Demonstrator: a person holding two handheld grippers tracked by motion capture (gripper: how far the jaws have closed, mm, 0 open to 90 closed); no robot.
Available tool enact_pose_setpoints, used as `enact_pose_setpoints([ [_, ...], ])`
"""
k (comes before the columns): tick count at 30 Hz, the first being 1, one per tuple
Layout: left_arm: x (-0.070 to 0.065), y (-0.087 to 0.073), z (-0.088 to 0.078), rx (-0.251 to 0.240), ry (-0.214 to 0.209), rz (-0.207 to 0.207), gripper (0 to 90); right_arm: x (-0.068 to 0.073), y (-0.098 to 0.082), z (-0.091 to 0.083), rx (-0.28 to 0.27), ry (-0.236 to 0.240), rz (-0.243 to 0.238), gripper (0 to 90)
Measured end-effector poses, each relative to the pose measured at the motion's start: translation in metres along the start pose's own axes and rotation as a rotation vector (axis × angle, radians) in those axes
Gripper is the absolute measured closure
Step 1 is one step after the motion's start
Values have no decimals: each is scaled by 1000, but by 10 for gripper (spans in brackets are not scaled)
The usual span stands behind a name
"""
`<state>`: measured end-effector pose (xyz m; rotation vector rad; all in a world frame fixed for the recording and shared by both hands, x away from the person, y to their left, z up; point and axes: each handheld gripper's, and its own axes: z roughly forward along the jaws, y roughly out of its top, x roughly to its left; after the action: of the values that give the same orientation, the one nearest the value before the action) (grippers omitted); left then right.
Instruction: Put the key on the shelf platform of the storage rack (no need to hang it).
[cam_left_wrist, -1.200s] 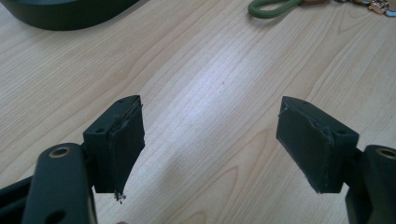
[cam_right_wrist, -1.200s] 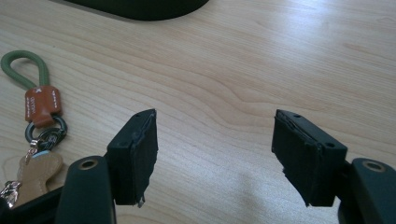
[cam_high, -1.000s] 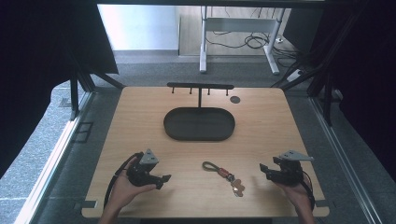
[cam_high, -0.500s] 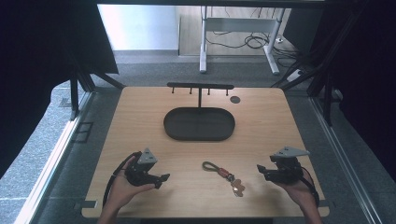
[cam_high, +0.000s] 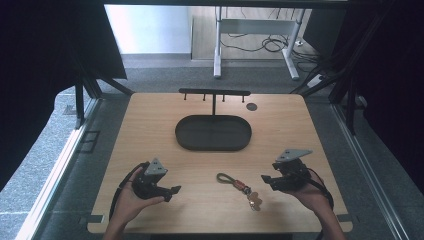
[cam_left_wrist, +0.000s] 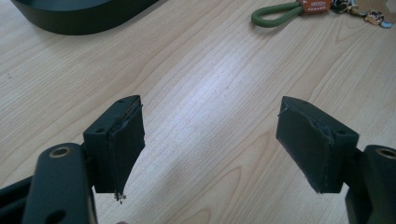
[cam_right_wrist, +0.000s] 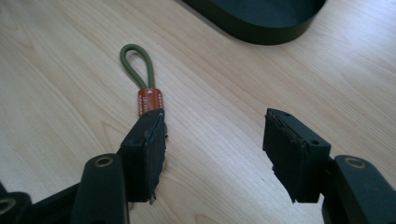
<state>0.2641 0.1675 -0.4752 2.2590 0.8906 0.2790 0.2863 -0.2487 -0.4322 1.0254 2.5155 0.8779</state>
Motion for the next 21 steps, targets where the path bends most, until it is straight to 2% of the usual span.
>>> enact_pose_setpoints([
  [10,-1,0,1,4,-1,0,241,12,17,16,48,25,-60,442],
  [21,0,-1,2,6,-1,-5,241,19,25,35,84,48,-82,443],
])
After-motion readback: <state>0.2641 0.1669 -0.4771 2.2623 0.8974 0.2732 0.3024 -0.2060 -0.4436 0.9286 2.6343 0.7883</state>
